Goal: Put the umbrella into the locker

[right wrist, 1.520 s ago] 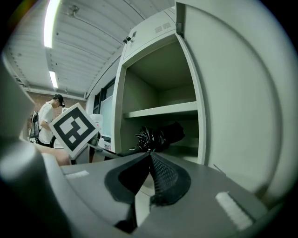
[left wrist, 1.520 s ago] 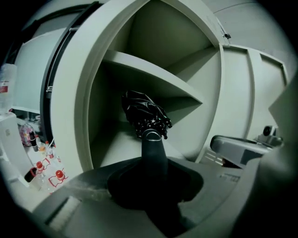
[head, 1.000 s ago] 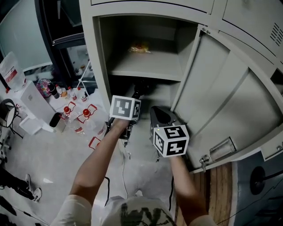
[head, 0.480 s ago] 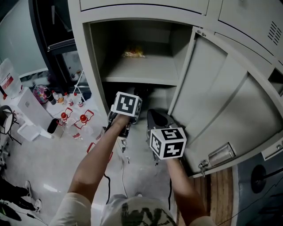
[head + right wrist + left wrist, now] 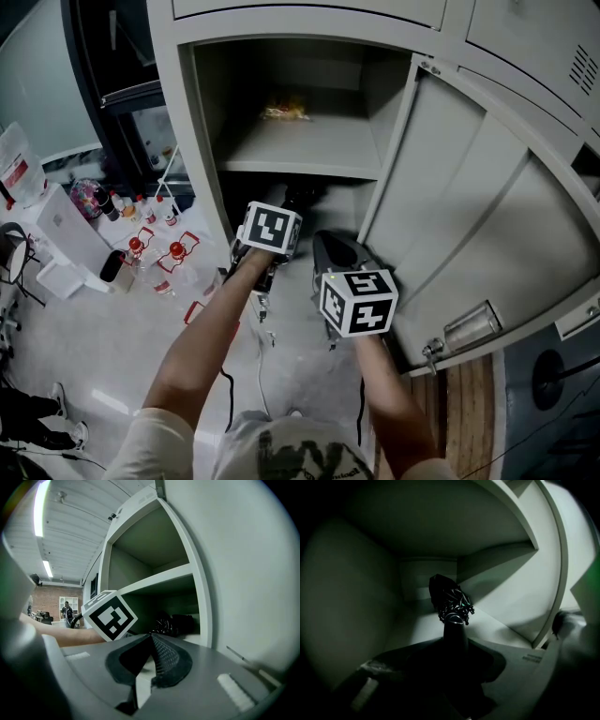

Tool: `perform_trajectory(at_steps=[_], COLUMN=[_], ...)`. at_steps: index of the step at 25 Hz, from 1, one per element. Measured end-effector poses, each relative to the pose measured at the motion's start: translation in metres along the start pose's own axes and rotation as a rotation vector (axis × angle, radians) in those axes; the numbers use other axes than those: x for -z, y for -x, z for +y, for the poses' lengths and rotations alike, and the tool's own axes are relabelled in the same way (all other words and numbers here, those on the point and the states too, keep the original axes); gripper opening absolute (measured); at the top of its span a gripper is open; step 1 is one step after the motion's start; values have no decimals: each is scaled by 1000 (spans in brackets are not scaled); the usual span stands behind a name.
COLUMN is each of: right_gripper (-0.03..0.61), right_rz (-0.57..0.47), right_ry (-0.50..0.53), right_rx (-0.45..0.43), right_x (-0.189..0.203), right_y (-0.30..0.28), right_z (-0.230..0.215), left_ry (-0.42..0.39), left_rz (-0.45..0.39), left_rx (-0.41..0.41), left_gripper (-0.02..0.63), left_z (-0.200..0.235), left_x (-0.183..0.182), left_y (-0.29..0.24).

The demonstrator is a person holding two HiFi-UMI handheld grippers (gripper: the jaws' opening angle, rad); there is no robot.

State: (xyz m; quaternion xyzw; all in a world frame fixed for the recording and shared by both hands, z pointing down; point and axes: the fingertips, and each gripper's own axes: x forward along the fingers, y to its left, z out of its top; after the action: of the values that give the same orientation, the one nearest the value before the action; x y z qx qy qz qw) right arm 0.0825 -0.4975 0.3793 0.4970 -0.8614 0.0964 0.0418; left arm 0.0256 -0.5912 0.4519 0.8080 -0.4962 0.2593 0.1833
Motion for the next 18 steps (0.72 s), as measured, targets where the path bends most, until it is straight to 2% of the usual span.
perform_trajectory(at_steps=[4,8,10,14,18], right_gripper=[-5,-5,-5,-5,-5], right_rz=[7,11,13,15,18], right_ry=[-1,-4,-7,-16,-24], right_rx=[-1,-3,-4,-10,-14], right_x=[3,4,4,4,5], right_y=[1,3,4,5,6], right_z=[1,2,2,2,2], left_ry=[8,21,24,16,12], left_rz=[-39,-63,-71,-75,-89], left_rx=[18,40,42,65,86], left_gripper=[151,221,223,293,308], left_z=[-4,-8,-8,-15,-22], left_x=[-2,-3,-2,1,1], left_y=[2,5,7,10,15])
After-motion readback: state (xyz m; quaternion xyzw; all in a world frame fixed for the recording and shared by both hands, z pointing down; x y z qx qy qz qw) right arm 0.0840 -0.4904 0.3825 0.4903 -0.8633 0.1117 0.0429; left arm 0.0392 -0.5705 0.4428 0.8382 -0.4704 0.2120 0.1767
